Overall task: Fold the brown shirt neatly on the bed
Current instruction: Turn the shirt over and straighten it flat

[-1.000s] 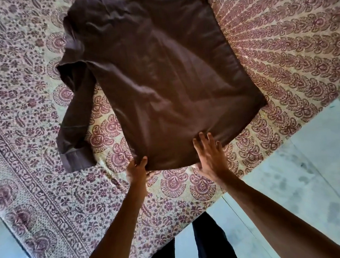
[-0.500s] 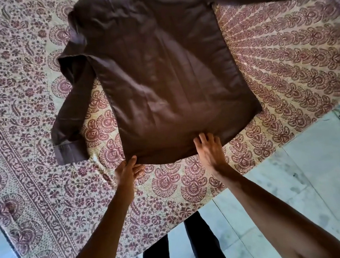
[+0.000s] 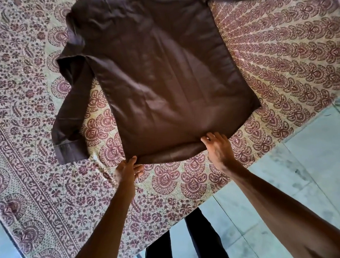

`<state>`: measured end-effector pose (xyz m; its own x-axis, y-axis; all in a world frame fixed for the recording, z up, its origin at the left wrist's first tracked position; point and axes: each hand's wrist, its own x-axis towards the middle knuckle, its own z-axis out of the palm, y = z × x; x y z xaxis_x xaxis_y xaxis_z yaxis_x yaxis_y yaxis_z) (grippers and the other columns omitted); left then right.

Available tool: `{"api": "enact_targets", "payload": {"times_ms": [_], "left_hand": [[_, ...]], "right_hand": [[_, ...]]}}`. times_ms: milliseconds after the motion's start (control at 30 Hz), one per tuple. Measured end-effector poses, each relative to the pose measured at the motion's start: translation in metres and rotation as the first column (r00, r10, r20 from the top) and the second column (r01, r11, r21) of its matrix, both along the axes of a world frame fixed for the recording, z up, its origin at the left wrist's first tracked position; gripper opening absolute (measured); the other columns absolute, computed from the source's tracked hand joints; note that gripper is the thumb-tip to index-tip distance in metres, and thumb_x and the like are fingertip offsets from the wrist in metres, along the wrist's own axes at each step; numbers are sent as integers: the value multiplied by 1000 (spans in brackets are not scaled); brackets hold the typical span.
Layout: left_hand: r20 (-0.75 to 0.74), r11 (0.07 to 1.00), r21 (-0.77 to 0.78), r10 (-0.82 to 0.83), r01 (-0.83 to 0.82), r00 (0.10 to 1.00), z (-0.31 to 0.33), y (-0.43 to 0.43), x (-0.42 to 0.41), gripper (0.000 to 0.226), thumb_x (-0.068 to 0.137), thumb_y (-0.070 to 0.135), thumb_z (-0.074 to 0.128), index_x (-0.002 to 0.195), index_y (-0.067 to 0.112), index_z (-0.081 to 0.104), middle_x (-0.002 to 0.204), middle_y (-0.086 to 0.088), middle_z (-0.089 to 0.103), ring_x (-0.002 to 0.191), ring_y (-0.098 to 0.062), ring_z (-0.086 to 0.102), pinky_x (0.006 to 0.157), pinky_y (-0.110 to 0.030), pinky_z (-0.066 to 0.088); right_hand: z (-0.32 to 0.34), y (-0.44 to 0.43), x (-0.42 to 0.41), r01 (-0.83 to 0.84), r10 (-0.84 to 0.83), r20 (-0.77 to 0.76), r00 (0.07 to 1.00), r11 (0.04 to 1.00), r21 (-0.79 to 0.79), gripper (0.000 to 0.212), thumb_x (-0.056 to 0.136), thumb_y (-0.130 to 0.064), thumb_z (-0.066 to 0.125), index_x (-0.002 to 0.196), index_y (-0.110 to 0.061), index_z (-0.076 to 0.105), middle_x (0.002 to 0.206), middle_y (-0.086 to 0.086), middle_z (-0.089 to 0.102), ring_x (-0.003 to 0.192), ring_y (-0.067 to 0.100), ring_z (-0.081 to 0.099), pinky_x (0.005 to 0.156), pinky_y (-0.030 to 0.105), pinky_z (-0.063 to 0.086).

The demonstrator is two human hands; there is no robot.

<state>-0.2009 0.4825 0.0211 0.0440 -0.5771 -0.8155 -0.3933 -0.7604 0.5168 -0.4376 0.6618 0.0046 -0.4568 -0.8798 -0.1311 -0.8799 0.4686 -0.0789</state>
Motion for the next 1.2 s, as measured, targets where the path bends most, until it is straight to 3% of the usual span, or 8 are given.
{"api": "enact_targets", "payload": {"times_ms": [233, 400, 533, 633, 800, 900, 1033, 1200], "left_hand": [[561, 954, -91, -187, 284, 806, -13, 15, 2, 44, 80, 20, 64, 116, 4, 44, 122, -24, 49, 97, -31, 52, 89, -51, 45], [571, 438, -513, -467, 738, 675, -2, 30, -41, 31, 74, 10, 64, 104, 8, 56, 106, -13, 52, 90, -21, 47, 76, -37, 47], [583, -113, -470, -784, 875, 212, -8, 65, -83, 33, 81, 32, 68, 109, 16, 59, 112, -8, 57, 100, -26, 57, 84, -38, 49], [683, -394, -273, -722, 878, -111, -17, 92, -106, 59, 85, 53, 56, 130, 16, 48, 134, -12, 48, 115, -31, 53, 90, -45, 46], [819, -513, -182, -552, 839, -159, -29, 100, -129, 44, 75, 45, 70, 106, 15, 60, 105, -7, 61, 81, -24, 60, 63, -38, 52], [735, -389, -299, -676, 871, -49, -19, 94, -134, 25, 79, 23, 67, 101, 13, 59, 96, -8, 62, 77, -26, 61, 64, -37, 51], [310, 435, -321, -791, 841, 528, -10, 61, -153, 13, 91, 20, 55, 94, 8, 61, 78, -11, 65, 72, -25, 62, 59, -27, 39], [278, 544, -351, -717, 762, 639, -15, 26, -157, 20, 91, 21, 60, 102, 5, 65, 95, -12, 71, 82, -19, 62, 67, -19, 37]], "right_hand": [[6, 14, 5, -30, 14, 152, 988, 994, 100, 31, 62, -1, 76, 89, -13, 68, 87, 4, 70, 78, 23, 64, 70, 35, 56], [20, 13, -11, 363, -342, 264, 902, 931, -32, 25, 77, -4, 69, 97, -18, 66, 89, 1, 69, 78, 18, 64, 65, 22, 49], [14, 13, -33, 892, -821, 440, 364, 443, 90, 23, 86, -15, 63, 107, -6, 64, 95, 9, 65, 73, 20, 61, 58, 21, 43], [1, 12, -50, 924, -684, 703, -194, 114, 366, 18, 87, -1, 58, 103, 2, 64, 80, 13, 66, 51, 13, 62, 54, 19, 52], [1, 15, -58, 809, -220, 786, -578, -30, 587, 32, 89, 17, 38, 110, 5, 60, 80, 15, 71, 57, 16, 70, 57, 25, 59], [12, 20, -51, 848, -344, 831, -438, 149, 509, 33, 87, 19, 45, 106, 0, 63, 82, 11, 67, 64, 14, 65, 54, 18, 53], [14, 20, -35, 840, -549, 772, -321, 211, 499, 15, 87, 7, 60, 93, -4, 69, 103, 20, 71, 82, 22, 71, 69, 29, 59], [24, -3, -1, 758, -445, 739, -507, 178, 627, 15, 84, 6, 64, 98, 11, 68, 104, 35, 65, 80, 33, 71, 74, 35, 59]]}}
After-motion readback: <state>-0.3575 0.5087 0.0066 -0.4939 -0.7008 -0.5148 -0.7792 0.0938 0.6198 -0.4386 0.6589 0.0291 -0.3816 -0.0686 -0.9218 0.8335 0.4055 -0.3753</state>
